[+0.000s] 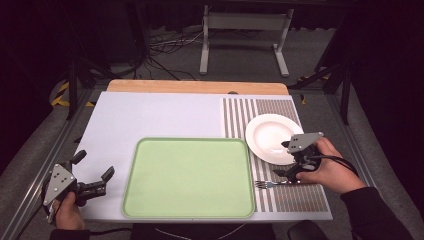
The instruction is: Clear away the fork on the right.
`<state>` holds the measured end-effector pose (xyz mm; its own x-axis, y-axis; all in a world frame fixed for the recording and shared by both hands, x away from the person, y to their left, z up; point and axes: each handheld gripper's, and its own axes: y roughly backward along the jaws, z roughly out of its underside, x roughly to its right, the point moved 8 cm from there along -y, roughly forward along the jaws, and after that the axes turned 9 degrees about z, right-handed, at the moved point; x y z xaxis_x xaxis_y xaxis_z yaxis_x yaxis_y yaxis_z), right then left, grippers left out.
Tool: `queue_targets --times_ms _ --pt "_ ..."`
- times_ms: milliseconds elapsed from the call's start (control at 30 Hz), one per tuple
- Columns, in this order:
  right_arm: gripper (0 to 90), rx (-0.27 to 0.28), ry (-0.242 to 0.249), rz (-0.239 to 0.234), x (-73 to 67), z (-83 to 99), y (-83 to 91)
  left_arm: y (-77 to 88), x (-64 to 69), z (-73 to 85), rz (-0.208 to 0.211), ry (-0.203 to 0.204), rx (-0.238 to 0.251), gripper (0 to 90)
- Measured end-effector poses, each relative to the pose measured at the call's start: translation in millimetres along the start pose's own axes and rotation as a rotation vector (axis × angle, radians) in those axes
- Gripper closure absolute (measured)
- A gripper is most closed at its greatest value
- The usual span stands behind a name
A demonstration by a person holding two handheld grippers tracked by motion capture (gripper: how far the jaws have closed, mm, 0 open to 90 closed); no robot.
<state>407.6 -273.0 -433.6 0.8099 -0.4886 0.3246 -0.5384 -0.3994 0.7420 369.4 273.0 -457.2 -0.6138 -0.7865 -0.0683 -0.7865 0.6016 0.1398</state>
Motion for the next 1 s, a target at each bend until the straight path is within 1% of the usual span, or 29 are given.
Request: queue_targets --times_ms 33,133,333,467,500,567,633,667,733,767,833,967,1000 --pt "6.2 0.000 0.000 0.000 0.0 0.0 0.0 0.0 0.0 0.0 0.000 0.000 0.000 0.0" --pt "6.5 -0.045 0.027 -0.019 -3.2 2.9 -1.7 0.2 -0.2 -0.3 -0.001 0.000 0.002 0.0" --pt "6.9 -0.113 0.071 -0.056 -7.2 7.6 -3.6 0.3 -0.2 -0.4 0.000 -0.002 0.002 0.0" --pt "7.5 -0.154 0.089 -0.087 -11.1 12.0 -5.3 0.3 -0.4 -0.4 -0.001 -0.001 0.003 0.0" --pt "7.5 -0.154 0.089 -0.087 -11.1 12.0 -5.3 0.3 -0.4 -0.4 -0.001 -0.001 0.003 0.0" --pt "7.9 -0.185 0.101 -0.103 -13.6 16.7 -7.5 0.0 -0.1 -0.3 0.001 -0.001 0.003 0.0" --pt "7.9 -0.192 0.106 -0.106 -14.0 17.9 -8.2 0.0 -0.1 -0.3 0.000 -0.001 0.003 0.0" --pt "8.2 -0.212 0.107 -0.118 -15.6 20.5 -8.5 0.0 -0.2 -0.3 0.001 -0.001 0.002 0.0" --pt "8.5 -0.221 0.110 -0.124 -16.5 21.6 -8.4 0.2 -0.2 -0.3 0.000 -0.001 0.003 0.0" --pt "9.1 -0.231 0.122 -0.137 -18.2 23.9 -9.4 0.3 -0.3 -0.5 0.000 -0.002 0.003 0.0" --pt "9.2 -0.234 0.128 -0.138 -18.4 24.9 -10.2 0.3 -0.3 -0.5 0.000 -0.001 0.003 0.0" --pt "9.8 -0.272 0.137 -0.157 -22.0 31.1 -11.5 0.2 0.1 -0.5 0.000 -0.002 0.002 0.0" --pt "9.8 -0.272 0.137 -0.157 -22.0 31.1 -11.5 0.2 0.1 -0.5 0.000 -0.002 0.002 0.0"
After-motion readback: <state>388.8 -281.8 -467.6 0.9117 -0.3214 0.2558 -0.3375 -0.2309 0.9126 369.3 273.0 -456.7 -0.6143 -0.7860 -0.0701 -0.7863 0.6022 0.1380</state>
